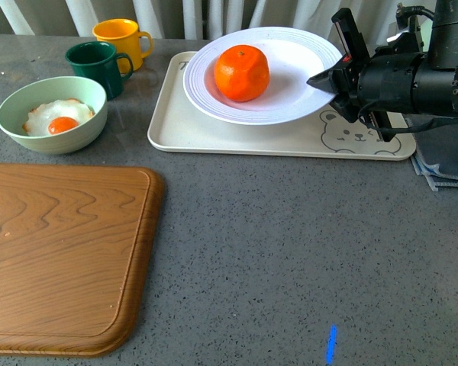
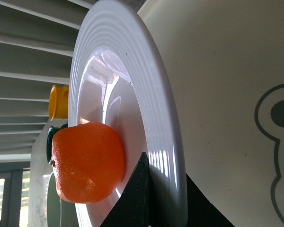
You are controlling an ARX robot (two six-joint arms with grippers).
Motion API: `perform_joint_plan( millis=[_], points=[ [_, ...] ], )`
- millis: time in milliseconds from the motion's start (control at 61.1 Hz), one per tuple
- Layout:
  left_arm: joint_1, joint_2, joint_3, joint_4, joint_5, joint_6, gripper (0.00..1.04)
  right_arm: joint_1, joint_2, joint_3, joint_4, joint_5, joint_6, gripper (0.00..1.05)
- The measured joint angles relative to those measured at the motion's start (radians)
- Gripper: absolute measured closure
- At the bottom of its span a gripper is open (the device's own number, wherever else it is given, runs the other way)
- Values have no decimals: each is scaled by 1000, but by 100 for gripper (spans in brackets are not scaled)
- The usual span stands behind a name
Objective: Place orange and plate with both arms
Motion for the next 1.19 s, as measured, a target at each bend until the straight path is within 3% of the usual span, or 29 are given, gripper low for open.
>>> perform_joint_plan(
  millis=[720, 1195],
  points=[
    [0, 0, 0, 0, 0, 0, 9, 9, 105, 112, -88, 21, 9, 101],
    [0, 0, 0, 0, 0, 0, 9, -30, 60, 35, -58, 11, -14, 29]
  ],
)
